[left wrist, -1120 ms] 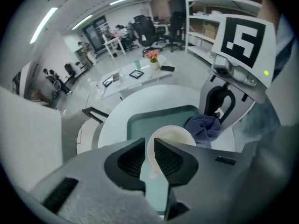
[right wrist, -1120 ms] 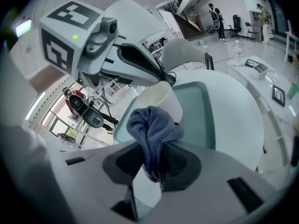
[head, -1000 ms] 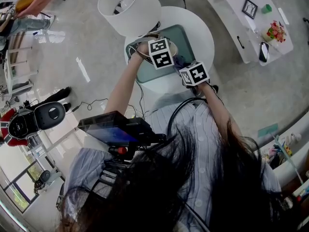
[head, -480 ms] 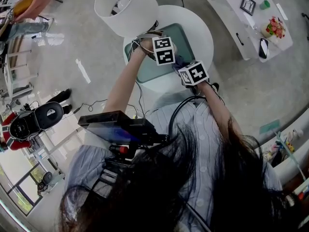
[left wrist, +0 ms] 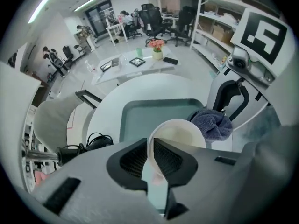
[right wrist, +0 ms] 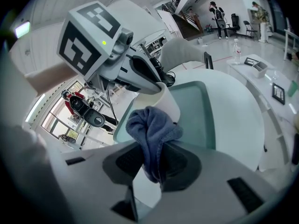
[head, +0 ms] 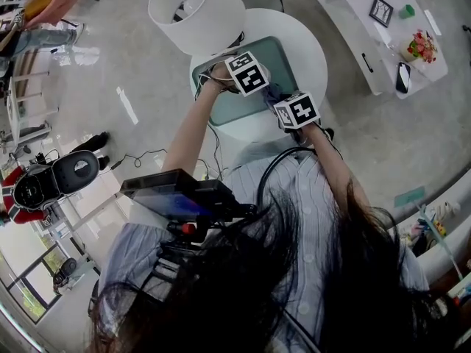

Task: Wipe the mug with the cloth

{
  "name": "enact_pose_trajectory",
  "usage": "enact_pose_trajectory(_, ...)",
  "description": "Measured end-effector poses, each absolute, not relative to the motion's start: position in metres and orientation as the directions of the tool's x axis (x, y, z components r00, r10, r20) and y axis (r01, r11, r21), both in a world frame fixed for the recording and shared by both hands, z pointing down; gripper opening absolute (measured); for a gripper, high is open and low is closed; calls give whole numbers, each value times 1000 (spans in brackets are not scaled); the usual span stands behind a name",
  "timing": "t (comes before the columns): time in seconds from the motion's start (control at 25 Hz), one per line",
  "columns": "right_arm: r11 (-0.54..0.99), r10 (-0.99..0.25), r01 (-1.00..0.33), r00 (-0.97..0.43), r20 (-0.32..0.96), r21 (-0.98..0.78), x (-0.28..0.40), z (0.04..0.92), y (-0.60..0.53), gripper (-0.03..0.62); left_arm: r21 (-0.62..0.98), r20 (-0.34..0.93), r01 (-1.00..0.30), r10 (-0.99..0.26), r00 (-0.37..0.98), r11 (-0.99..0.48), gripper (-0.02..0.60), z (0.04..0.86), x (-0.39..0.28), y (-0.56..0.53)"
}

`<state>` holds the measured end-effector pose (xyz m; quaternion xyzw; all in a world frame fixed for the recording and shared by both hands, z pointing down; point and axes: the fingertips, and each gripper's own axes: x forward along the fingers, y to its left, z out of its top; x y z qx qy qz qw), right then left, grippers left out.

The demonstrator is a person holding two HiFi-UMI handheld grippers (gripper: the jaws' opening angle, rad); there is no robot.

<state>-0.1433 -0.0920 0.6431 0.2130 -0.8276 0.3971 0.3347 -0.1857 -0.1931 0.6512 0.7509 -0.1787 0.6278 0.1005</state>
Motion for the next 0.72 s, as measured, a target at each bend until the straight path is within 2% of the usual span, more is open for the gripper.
enact_pose_trajectory(0.28,594,-83,-632,-664,743,-498,-138,649,-93,98,-12,975,-558,-134,178,-830,43,654,-197,-187)
enact_pose_trajectory(0.72,632,-60,-597,-674,736,-495,-145,650,-91,98,28,971,-875,-195,139,-484,41,657,-212,-187)
